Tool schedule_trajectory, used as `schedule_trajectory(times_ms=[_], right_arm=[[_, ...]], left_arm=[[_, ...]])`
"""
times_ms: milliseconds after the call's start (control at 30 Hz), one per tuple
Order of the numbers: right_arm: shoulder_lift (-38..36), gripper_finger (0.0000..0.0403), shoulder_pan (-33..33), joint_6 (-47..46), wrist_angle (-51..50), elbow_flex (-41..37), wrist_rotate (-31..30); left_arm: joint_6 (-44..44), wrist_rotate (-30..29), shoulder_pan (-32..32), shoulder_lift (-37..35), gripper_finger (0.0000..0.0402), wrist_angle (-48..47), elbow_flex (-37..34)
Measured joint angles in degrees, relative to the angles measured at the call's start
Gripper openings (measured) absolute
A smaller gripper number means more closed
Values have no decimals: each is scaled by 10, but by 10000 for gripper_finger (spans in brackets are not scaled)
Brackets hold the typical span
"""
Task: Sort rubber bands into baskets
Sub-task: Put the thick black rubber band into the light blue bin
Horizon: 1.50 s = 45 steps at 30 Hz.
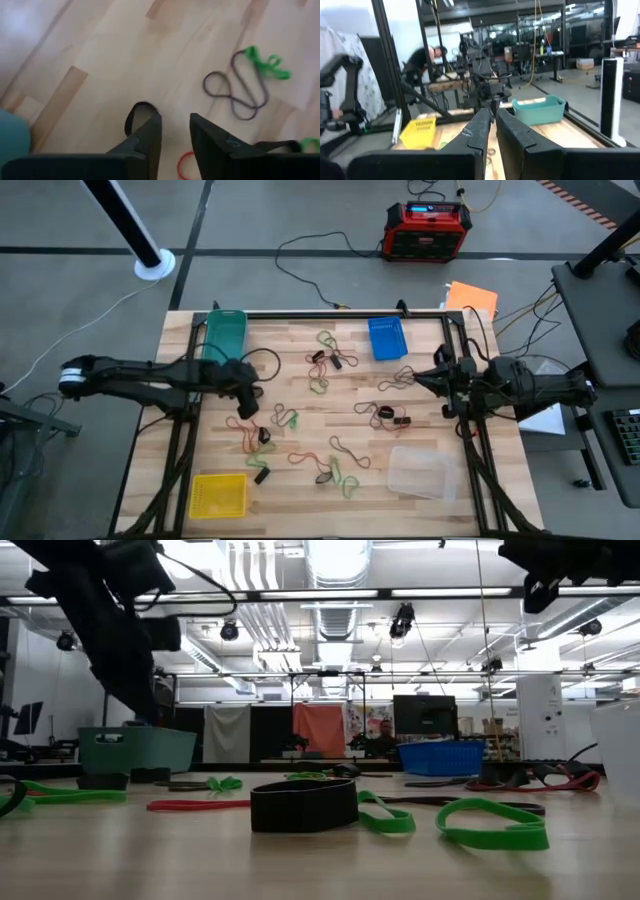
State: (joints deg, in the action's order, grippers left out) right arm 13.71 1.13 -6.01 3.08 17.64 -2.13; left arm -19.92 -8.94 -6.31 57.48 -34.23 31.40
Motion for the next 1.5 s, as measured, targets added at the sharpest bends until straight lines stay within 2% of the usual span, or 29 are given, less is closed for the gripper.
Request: schedule_trajectory(times_ms=[200,400,633,767,900,1033,1167,1233,1300,1367,1400,1500], right_arm=[[20,29,0,30,-16,36,-1],[57,29,0,73,-15,49,-2],[98,28,0,76,-11,49,-25],[111,28,0,77,-11,49,-26],[116,28,0,82,-9,49,-26],[116,28,0,83,-9,49,-26],[116,28,0,82,-9,49,-26],[116,28,0,82,-8,49,-26],[116,28,0,82,-7,49,-26],[116,28,0,83,-7,49,-26],[116,28,0,85,-7,49,-26],[116,28,0,99,-6,49,-25]], left_arm=[[-3,-2,0,68,110,10,0],[-7,-6,0,124,111,33,0],[-7,-7,0,177,110,60,0],[-7,-12,0,203,92,70,0],[-7,-17,1,224,51,75,3],[-5,-22,2,225,6,79,2],[8,-17,6,197,1,72,-1],[18,20,6,172,0,58,5],[37,34,6,145,0,34,30],[73,13,4,118,0,1,63],[99,-16,1,107,0,-16,83],[158,-141,-22,82,0,-64,145]])
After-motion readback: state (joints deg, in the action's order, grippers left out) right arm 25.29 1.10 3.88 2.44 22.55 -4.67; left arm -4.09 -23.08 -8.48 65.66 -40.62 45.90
